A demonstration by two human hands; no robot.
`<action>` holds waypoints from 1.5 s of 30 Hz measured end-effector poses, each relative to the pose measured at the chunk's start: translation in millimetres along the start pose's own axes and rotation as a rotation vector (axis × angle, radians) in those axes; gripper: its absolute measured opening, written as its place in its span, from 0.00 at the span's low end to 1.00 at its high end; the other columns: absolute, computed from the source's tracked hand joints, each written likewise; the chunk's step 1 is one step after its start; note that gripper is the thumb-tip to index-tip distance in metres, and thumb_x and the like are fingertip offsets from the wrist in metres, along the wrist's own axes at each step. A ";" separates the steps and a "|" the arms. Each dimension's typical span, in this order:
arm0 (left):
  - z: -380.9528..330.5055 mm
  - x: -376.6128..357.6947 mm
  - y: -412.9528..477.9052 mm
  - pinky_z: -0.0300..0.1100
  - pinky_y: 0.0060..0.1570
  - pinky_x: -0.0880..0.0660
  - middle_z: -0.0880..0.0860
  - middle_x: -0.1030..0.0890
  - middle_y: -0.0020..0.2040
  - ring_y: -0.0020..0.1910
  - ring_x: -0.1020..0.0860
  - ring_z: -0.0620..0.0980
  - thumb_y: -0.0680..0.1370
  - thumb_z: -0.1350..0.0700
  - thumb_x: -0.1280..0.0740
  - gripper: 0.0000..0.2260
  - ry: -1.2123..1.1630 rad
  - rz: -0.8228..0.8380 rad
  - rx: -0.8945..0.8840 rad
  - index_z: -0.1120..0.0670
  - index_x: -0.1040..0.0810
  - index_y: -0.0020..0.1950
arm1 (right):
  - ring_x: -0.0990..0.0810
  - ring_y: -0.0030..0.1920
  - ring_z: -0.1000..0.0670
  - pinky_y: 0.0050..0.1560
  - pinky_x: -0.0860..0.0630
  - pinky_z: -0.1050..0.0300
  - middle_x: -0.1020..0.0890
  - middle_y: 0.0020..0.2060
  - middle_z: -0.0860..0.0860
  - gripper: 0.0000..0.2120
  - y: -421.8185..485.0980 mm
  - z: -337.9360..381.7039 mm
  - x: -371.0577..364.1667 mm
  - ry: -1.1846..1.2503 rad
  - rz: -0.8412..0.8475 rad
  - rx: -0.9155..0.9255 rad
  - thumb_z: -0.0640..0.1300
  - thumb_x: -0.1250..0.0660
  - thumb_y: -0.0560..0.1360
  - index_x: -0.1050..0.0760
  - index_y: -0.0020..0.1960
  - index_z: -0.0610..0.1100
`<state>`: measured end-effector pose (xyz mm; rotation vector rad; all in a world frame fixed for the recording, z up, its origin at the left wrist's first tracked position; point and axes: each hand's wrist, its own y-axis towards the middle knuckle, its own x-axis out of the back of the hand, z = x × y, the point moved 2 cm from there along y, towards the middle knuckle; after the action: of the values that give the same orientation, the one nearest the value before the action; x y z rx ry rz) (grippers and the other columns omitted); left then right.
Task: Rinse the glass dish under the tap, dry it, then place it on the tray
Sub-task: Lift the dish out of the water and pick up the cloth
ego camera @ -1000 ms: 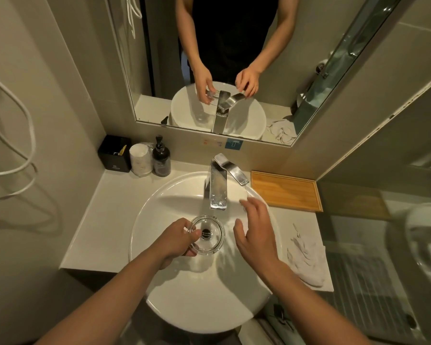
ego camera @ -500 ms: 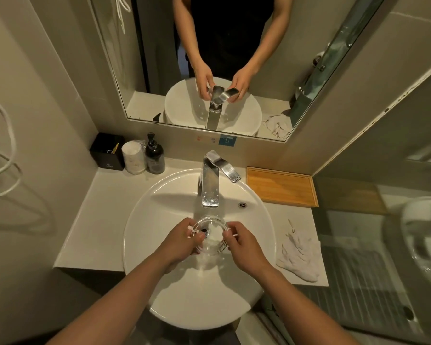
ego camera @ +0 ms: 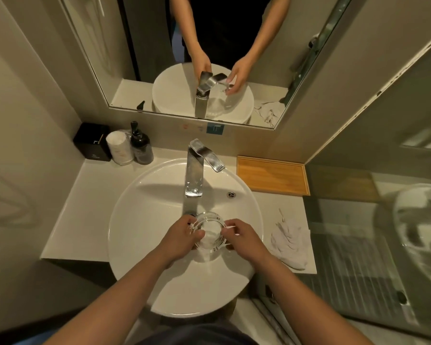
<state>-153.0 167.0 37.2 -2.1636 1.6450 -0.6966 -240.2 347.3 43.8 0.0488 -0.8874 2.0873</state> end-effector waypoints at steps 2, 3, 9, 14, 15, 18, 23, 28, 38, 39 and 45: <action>-4.9 -4.3 0.5 0.54 0.52 0.17 0.54 0.20 0.49 0.46 0.19 0.53 0.78 0.59 0.29 0.10 0.009 -0.011 -0.048 0.54 0.24 0.58 | 0.13 0.46 0.43 0.51 0.15 0.42 0.14 0.51 0.45 0.12 1.0 2.0 13.0 0.126 0.006 -0.059 0.52 0.32 0.80 0.20 0.58 0.46; -8.3 -7.9 0.8 0.54 0.53 0.17 0.55 0.20 0.51 0.47 0.19 0.54 0.78 0.59 0.29 0.12 0.022 -0.009 -0.072 0.53 0.24 0.60 | 0.12 0.43 0.44 0.46 0.14 0.45 0.14 0.50 0.43 0.15 1.2 3.5 18.7 0.172 0.008 -0.107 0.56 0.34 0.80 0.20 0.57 0.45; -31.2 -36.5 -2.4 0.39 0.58 0.23 0.49 0.26 0.58 0.56 0.23 0.46 0.74 0.59 0.25 0.20 0.222 0.074 -0.377 0.38 0.26 0.58 | 0.13 0.39 0.38 0.40 0.13 0.48 0.14 0.50 0.38 0.24 -3.9 8.3 46.5 0.413 0.068 -0.396 0.60 0.30 0.76 0.21 0.57 0.39; -42.6 -52.8 1.1 0.39 0.62 0.22 0.48 0.26 0.63 0.60 0.21 0.44 0.72 0.64 0.25 0.25 0.157 0.164 -0.349 0.39 0.25 0.59 | 0.14 0.55 0.39 0.56 0.16 0.41 0.15 0.54 0.43 0.14 -7.7 -2.1 66.5 0.479 -0.118 -0.147 0.38 0.31 0.76 0.17 0.60 0.46; -44.3 -55.6 1.6 0.40 0.59 0.20 0.48 0.25 0.64 0.59 0.19 0.46 0.72 0.65 0.27 0.27 0.081 0.209 -0.291 0.39 0.26 0.63 | 0.15 0.54 0.43 0.56 0.16 0.44 0.15 0.55 0.46 0.16 -10.6 -3.9 69.8 0.471 -0.153 -0.084 0.37 0.31 0.77 0.17 0.62 0.49; -49.1 -65.1 5.3 0.46 0.53 0.17 0.52 0.19 0.62 0.54 0.14 0.52 0.70 0.63 0.27 0.30 -0.197 0.233 -0.091 0.44 0.29 0.69 | 0.15 0.51 0.54 0.47 0.16 0.60 0.18 0.59 0.56 0.21 -20.0 -10.1 77.2 0.395 -0.228 0.076 0.38 0.31 0.77 0.20 0.65 0.57; -59.1 -83.9 12.8 0.52 0.54 0.16 0.67 0.15 0.52 0.49 0.15 0.61 0.75 0.64 0.26 0.15 -0.534 0.198 0.133 0.60 0.20 0.62 | 0.17 0.57 0.57 0.49 0.18 0.65 0.20 0.64 0.56 0.20 -26.7 -25.5 83.8 0.440 -0.222 0.206 0.39 0.31 0.80 0.22 0.68 0.57; -64.0 -100.6 12.7 0.57 0.59 0.20 0.68 0.16 0.53 0.47 0.18 0.60 0.76 0.66 0.27 0.10 -0.509 0.147 0.110 0.63 0.17 0.57 | 0.19 0.59 0.62 0.53 0.21 0.68 0.19 0.62 0.65 0.19 -22.3 -44.6 99.2 0.437 -0.148 0.219 0.48 0.33 0.82 0.25 0.70 0.63; -69.0 -115.4 14.8 0.59 0.59 0.21 0.66 0.18 0.50 0.48 0.19 0.61 0.78 0.66 0.30 0.11 -0.426 0.094 0.078 0.64 0.19 0.61 | 0.50 0.82 0.45 0.74 0.39 0.36 0.48 0.83 0.55 0.32 -3.1 -144.9 139.0 -0.617 -0.229 -0.088 0.60 0.36 0.80 0.43 0.81 0.62; -68.4 -115.5 15.5 0.59 0.59 0.20 0.67 0.18 0.50 0.48 0.19 0.61 0.78 0.66 0.30 0.11 -0.421 0.093 0.077 0.64 0.19 0.60 | 0.51 0.82 0.45 0.73 0.38 0.35 0.48 0.83 0.55 0.32 -2.0 -148.6 136.6 -0.648 -0.238 -0.089 0.60 0.36 0.80 0.45 0.81 0.63; -66.4 -116.1 19.7 0.51 0.51 0.17 0.66 0.16 0.51 0.47 0.17 0.59 0.78 0.65 0.29 0.11 -0.390 0.090 0.080 0.62 0.18 0.60 | 0.37 0.71 0.44 0.66 0.28 0.54 0.35 0.77 0.48 0.28 9.5 -153.2 125.8 -0.785 -0.354 -0.027 0.47 0.38 0.84 0.42 0.81 0.58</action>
<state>-230.9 275.0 60.6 -2.0000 1.4686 -0.2839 -286.8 523.6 -34.5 0.9902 -1.2450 1.7087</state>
